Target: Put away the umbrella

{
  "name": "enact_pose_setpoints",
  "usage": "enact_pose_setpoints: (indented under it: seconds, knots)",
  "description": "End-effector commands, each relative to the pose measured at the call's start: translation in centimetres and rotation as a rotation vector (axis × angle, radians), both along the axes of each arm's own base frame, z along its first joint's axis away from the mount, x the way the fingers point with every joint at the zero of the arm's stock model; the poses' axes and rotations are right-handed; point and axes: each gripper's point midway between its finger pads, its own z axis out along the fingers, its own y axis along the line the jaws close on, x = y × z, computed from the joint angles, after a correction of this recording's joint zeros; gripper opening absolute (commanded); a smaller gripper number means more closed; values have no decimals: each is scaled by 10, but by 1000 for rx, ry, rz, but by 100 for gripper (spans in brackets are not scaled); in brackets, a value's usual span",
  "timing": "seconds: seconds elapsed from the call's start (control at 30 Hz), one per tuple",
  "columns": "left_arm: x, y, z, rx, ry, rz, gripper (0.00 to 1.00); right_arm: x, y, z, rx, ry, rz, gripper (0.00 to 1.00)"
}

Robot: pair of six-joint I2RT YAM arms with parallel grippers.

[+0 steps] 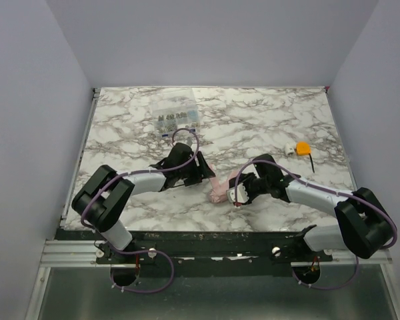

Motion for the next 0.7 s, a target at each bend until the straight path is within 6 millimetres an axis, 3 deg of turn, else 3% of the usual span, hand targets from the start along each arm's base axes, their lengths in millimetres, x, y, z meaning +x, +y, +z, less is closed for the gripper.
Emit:
enact_pose_setpoints:
  seconds: [0.0, 0.03, 0.1, 0.23, 0.33, 0.47, 0.53, 0.57, 0.67]
  knots:
    - [-9, 5, -41, 173, 178, 167, 67, -56, -42, -48, -206, 233, 23, 0]
    - [-11, 8, -51, 223, 223, 205, 67, -56, -41, -48, -206, 237, 25, 0]
    - [-13, -5, -60, 228, 258, 224, 66, -57, -40, -49, -204, 239, 27, 0]
    - [-29, -11, -87, 242, 315, 263, 56, -58, -39, -45, -191, 237, 24, 0]
    - [-32, -25, -91, 146, 284, 203, 43, -59, -38, -44, -181, 237, 25, 0]
    - [-24, -51, -58, -46, 104, 38, 37, -60, -38, -46, -184, 243, 21, 0]
    - [-21, -67, -22, -216, -25, -68, 26, -60, -39, -46, -185, 241, 17, 0]
    - [-19, -70, -5, -294, -74, -97, 21, -60, -39, -46, -185, 242, 15, 0]
    - [-15, -59, 20, -398, -151, -90, 15, -60, -42, -48, -197, 244, 5, 0]
